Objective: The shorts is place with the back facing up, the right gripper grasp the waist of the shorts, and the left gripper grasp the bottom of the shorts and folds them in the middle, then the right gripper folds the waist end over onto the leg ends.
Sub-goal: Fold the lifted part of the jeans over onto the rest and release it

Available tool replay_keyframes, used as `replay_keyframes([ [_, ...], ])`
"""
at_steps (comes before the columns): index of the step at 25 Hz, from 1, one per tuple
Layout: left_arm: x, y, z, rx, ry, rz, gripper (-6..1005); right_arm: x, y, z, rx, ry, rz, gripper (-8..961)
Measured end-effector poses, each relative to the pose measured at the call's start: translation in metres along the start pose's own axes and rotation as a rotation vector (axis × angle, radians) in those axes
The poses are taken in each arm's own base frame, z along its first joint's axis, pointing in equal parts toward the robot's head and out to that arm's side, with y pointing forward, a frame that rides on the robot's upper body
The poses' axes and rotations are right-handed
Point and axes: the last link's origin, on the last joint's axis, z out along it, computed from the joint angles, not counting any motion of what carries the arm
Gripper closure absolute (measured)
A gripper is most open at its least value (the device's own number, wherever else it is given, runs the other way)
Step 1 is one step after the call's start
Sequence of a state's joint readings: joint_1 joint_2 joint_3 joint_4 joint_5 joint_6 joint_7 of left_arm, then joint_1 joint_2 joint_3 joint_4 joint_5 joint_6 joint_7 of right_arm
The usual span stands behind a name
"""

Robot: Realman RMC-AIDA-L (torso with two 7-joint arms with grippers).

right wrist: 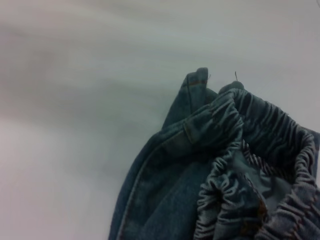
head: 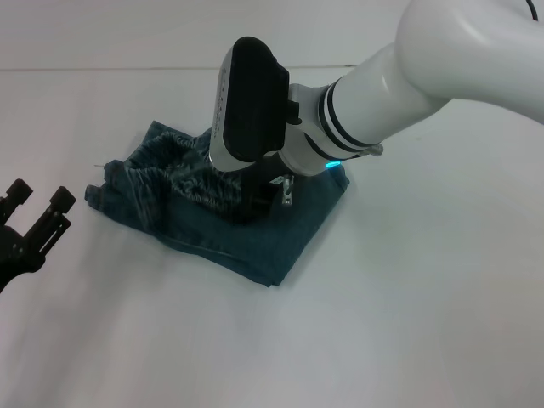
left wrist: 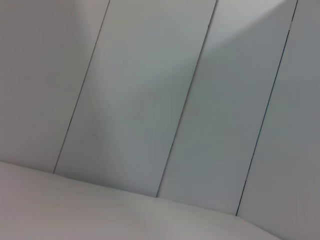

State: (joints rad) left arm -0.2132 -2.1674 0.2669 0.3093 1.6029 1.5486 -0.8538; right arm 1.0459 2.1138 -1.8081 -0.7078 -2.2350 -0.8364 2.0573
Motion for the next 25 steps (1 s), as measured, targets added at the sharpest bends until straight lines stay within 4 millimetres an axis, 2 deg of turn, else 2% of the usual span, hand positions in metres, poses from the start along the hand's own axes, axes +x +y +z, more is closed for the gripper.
replay_keyframes([
  [8,0.000,0.000,0.000,-0.001,0.000,-0.002,261,0.006,0.000,0.003,0.009,-0.009,-0.008,229],
  [13,0.000,0.001,0.001,-0.003,0.001,-0.009,262,0.007,-0.001,0.004,0.013,-0.037,-0.019,460],
  [19,-0.002,0.002,0.001,-0.004,0.003,-0.015,264,0.008,-0.004,0.003,0.029,-0.042,-0.031,647],
  [25,-0.002,0.003,0.000,-0.006,0.006,-0.021,264,0.005,-0.013,-0.002,0.079,-0.051,-0.069,712],
])
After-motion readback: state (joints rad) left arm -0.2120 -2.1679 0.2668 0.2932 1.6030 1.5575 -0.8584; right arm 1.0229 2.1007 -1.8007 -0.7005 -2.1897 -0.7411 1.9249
